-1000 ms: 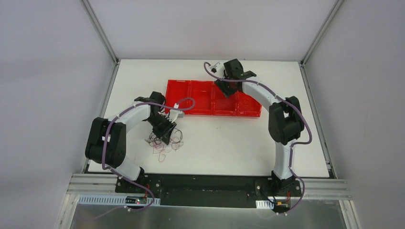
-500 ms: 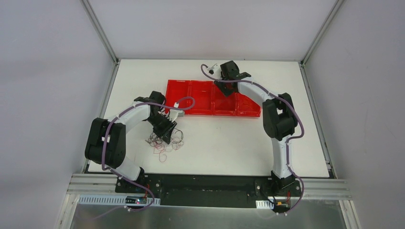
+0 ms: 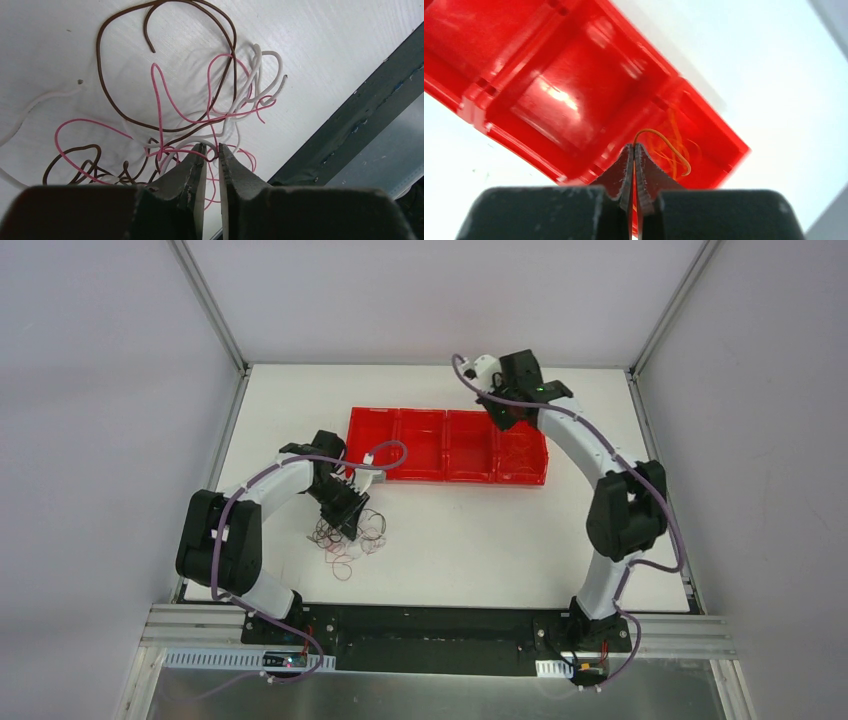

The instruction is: Untangle the cables

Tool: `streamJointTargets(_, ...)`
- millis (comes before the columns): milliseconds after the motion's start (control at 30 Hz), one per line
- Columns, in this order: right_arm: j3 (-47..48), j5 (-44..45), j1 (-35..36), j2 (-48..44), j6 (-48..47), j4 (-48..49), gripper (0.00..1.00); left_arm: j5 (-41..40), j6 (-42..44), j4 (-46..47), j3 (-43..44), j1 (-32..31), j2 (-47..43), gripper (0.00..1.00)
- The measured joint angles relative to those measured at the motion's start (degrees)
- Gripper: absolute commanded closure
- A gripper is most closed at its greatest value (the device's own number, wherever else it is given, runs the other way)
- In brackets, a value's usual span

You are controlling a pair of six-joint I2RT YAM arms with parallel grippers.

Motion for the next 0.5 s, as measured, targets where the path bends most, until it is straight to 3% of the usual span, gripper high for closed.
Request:
streamJointTargets(267,-0.6,-5.0,-10.0,-3.0,-4.3,-4.4,1.0,1.7,-1.7,0.0,1.2,-0.1,0.3,1.0)
streamJointTargets(500,-2.3,-8.0,-10.6,2.4,-6.6,-6.7,1.0,2.6,-2.8,0.1,2.1,-0.8,0.9,1.0)
